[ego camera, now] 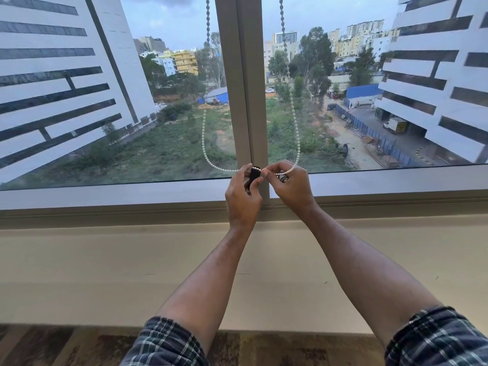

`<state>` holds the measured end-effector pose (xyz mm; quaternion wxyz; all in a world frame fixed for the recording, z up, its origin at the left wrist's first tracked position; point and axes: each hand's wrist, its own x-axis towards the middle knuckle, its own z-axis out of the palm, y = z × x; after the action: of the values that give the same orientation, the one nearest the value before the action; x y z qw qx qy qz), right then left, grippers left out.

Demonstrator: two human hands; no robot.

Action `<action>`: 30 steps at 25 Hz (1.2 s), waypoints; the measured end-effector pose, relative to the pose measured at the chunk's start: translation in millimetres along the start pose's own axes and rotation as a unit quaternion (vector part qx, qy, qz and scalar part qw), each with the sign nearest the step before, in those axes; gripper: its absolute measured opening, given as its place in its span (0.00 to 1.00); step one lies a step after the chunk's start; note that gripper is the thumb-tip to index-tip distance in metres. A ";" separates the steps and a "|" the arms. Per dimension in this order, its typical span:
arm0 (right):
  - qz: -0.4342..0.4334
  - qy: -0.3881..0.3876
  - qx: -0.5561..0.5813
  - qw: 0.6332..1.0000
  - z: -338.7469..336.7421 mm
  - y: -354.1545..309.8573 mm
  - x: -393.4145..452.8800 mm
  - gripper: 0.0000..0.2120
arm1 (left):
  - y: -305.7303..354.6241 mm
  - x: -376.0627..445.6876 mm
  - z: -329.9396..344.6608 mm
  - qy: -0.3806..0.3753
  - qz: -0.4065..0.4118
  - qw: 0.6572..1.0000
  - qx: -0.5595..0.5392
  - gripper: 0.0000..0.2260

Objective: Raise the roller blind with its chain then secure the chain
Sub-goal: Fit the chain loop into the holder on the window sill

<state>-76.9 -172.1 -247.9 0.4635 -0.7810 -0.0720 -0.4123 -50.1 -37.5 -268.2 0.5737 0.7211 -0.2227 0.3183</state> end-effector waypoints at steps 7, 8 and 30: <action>0.064 -0.005 0.058 0.996 -0.5 0.2 -4.3 0.11 | 0.4 8.0 -1.6 0.010 0.005 0.999 0.037 0.15; 0.073 0.008 0.083 0.994 -1.6 4.2 -8.9 0.12 | 0.4 9.1 -1.4 0.012 0.005 0.999 0.040 0.15; 0.065 -0.108 -0.052 0.991 -2.9 -40.8 50.3 0.09 | -6.3 16.8 -3.4 -0.002 0.021 0.998 0.054 0.14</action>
<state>-66.1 -165.1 -184.3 0.4377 -0.8470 -0.0488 -0.2978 -34.7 -32.0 -260.0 0.5272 0.7465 -0.2211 0.3405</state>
